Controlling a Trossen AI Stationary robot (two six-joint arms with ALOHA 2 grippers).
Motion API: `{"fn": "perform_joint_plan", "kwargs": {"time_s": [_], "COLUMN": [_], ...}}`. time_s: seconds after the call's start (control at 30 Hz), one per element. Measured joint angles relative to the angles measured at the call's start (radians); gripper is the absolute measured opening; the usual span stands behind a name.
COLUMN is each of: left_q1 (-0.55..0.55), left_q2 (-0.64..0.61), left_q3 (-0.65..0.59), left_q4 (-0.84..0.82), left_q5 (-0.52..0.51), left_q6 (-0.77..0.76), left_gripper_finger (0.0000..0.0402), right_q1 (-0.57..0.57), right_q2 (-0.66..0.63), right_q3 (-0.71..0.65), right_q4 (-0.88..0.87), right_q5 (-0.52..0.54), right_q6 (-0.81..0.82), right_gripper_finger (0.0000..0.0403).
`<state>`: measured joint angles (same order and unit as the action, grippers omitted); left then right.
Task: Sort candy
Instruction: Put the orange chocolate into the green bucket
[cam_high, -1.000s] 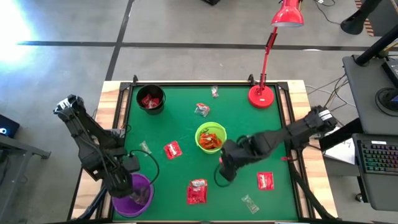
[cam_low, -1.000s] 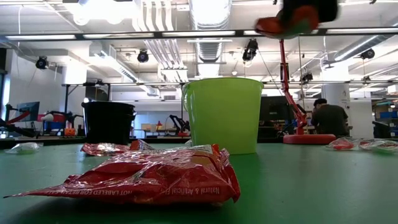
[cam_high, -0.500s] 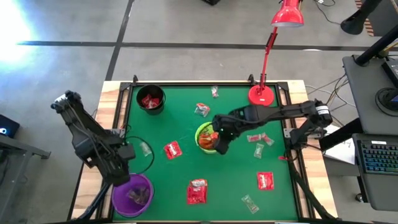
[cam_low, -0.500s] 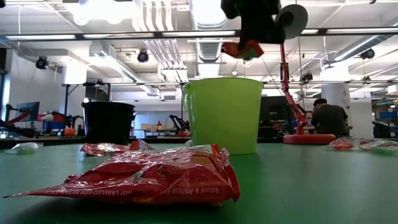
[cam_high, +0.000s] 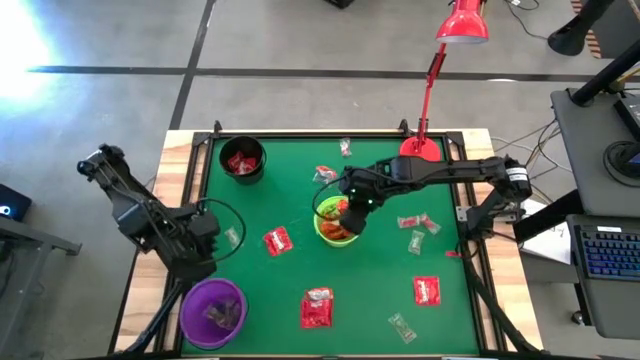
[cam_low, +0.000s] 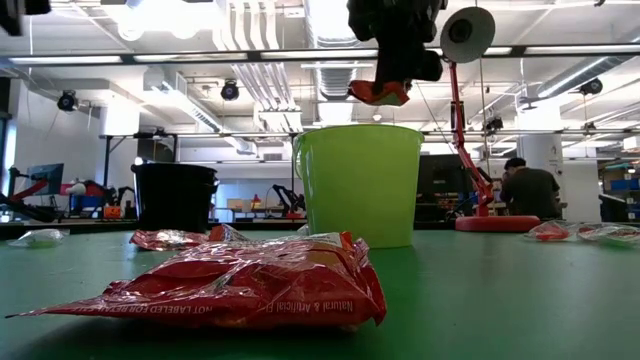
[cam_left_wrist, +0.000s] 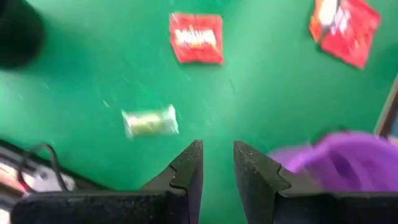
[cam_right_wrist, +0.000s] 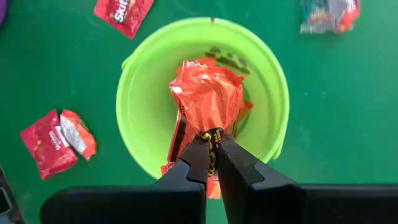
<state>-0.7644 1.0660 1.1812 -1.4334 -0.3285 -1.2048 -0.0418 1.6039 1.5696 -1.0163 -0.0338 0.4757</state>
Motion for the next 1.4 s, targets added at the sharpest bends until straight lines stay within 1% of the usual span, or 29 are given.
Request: {"fn": "perform_joint_plan", "kwargs": {"time_s": [0.1, 0.17, 0.27, 0.37, 0.5, 0.57, 0.77, 1.0, 1.13, 1.27, 1.4], "left_q1": [0.037, 0.063, 0.093, 0.110, 0.125, 0.126, 0.126, 0.126, 0.126, 0.126, 0.126], "left_q2": [0.004, 0.008, 0.009, 0.009, 0.009, 0.009, 0.009, 0.010, 0.010, 0.010, 0.010], "left_q3": [0.000, 0.000, 0.000, 0.000, 0.000, 0.000, 0.000, 0.000, 0.000, 0.000, 0.000], "left_q4": [-0.005, -0.005, -0.006, -0.006, -0.005, -0.005, -0.003, -0.003, -0.003, -0.003, -0.003], "left_q5": [-0.060, -0.081, -0.083, -0.084, -0.101, -0.118, -0.113, -0.108, -0.108, -0.107, -0.107], "left_q6": [0.015, 0.018, 0.034, 0.068, 0.070, 0.066, 0.094, 0.125, 0.149, 0.149, 0.149], "left_gripper_finger": [0.0071, 0.0071, 0.0071, 0.0071, 0.0071, 0.0071, 0.0071, 0.0071, 0.0071, 0.0071, 0.0071], "right_q1": [-0.016, -0.030, -0.046, -0.058, -0.066, -0.066, -0.061, -0.061, -0.061, -0.061, -0.059], "right_q2": [0.000, 0.000, 0.000, 0.001, 0.034, 0.065, 0.134, 0.134, 0.134, 0.133, 0.130], "right_q3": [0.004, 0.011, 0.012, 0.012, 0.010, 0.009, 0.010, 0.014, 0.014, 0.014, 0.014], "right_q4": [0.012, 0.015, 0.021, 0.031, 0.034, 0.034, 0.027, 0.030, 0.029, 0.028, 0.031], "right_q5": [-0.005, -0.038, -0.078, -0.078, -0.079, -0.078, -0.100, -0.102, -0.155, -0.161, -0.182], "right_q6": [-0.043, -0.063, -0.079, -0.096, -0.098, -0.115, -0.146, -0.162, -0.182, -0.133, -0.128], "right_gripper_finger": [0.0013, 0.0013, 0.0013, 0.0013, 0.0013, 0.0013, 0.0013, 0.0013, 0.0020, 0.0030, 0.0031]}}
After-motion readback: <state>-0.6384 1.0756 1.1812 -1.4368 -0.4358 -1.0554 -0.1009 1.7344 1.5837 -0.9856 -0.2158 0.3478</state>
